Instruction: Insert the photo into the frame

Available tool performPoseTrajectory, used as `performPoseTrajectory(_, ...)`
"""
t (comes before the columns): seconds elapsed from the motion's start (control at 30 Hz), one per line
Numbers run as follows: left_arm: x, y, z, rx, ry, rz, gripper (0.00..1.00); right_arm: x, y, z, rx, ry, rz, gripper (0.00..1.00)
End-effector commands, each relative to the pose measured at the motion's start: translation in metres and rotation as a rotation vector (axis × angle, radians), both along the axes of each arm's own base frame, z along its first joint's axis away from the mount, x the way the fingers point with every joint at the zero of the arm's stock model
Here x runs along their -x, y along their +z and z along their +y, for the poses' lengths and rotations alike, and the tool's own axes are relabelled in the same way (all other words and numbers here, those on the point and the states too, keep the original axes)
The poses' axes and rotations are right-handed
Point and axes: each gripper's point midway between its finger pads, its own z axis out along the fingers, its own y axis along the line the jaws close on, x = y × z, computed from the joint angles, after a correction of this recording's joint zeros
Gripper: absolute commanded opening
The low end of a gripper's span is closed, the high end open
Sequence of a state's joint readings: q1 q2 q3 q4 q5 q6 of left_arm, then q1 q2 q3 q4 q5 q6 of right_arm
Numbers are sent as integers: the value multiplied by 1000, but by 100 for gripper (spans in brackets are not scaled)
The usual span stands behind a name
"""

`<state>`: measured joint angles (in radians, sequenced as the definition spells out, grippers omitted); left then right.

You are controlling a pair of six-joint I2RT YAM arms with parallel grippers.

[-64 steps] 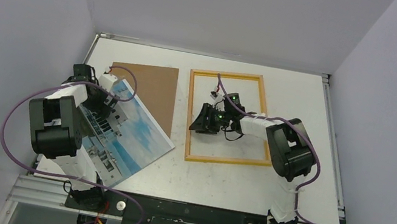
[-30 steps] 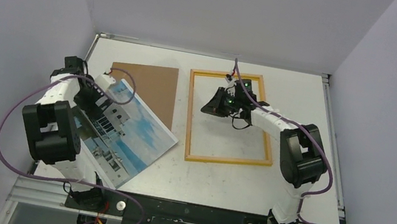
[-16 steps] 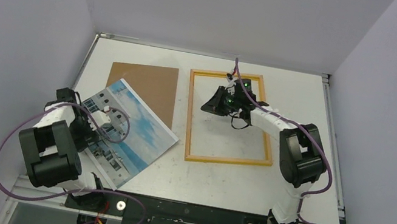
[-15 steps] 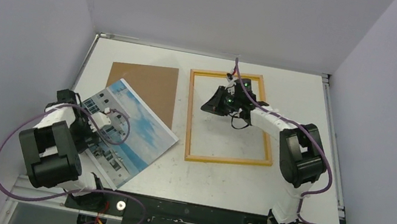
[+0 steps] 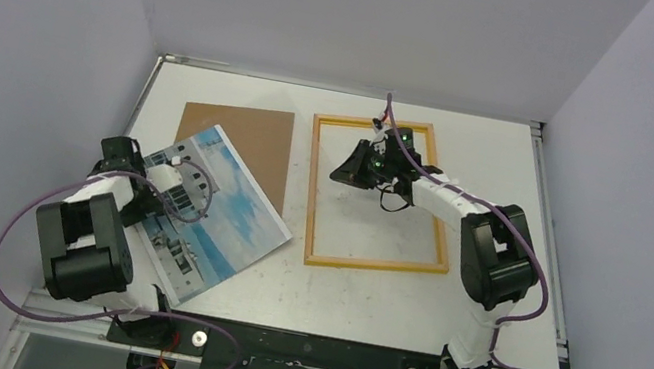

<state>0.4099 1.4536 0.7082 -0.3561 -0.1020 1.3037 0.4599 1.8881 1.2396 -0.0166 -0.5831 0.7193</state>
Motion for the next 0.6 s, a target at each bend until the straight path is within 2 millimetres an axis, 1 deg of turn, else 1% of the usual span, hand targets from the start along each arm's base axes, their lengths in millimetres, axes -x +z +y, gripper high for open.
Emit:
performPoseTrajectory(0.0, -53, 1, 2, 37, 93, -195, 97, -10, 55, 1, -51, -14, -140, 5)
performPoseTrajectory(0.2, -89, 1, -3, 68, 146, -254, 98, -11, 65, -11, -52, -51, -167, 5)
performPoseTrajectory(0.37, -118, 3, -11, 98, 180, -296, 98, -16, 70, -21, -67, -83, -188, 5)
performPoseTrajectory(0.4, -125, 6, -11, 100, 189, -311, 98, -17, 70, -22, -66, -85, -184, 5)
performPoseTrajectory(0.47, -140, 20, -8, 109, 208, -343, 99, -18, 70, -25, -56, -93, -187, 5)
performPoseTrajectory(0.57, -151, 37, -7, 136, 225, -352, 99, -21, 70, -38, -3, -129, -210, 5)
